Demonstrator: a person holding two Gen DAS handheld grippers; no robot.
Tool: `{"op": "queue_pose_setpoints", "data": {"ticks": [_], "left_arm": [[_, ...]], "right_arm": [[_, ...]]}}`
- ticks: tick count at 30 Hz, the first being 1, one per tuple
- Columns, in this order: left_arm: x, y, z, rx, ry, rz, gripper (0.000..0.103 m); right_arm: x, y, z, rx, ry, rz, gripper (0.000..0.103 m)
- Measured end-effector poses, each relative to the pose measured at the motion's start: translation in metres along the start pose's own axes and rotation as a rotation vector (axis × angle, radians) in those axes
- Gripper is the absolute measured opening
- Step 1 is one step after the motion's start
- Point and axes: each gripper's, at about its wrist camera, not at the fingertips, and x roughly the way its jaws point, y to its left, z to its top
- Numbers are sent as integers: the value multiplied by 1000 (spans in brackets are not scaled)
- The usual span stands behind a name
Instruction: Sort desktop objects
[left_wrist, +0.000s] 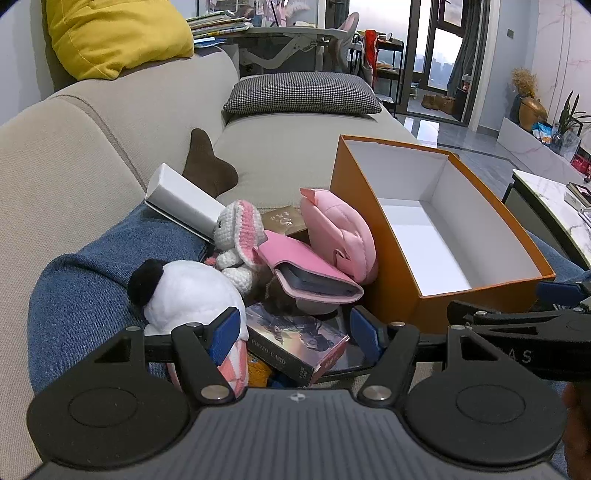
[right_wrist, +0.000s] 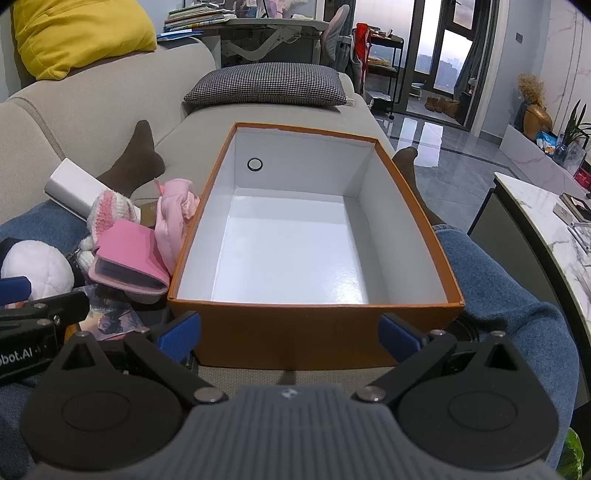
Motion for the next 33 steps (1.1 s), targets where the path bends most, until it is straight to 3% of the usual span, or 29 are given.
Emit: {"op": "queue_pose_setpoints", "data": {"ticks": [8,13,16,21,27,33], "left_arm": [[0,5,5,-1,10,-23,77],[-6,21,15,-17,22,-60,77],[-12,35,24,-32,25,-77,69],[-11,55,37,-42,69,-90,58],[6,64,53,-61,141,-132,46],[41,61,74,-98,229,-219,46]], "right_arm": [[1,4,3,-13,0,5,102],[-5,9,11,-52,-47,57,102],[-7,12,19,-78,-78,98,101],[-3,26,37,-130,-66,193,77],[8,51,48,-221,-33,284,56],[26,61,71,-288,16,335,49]]}}
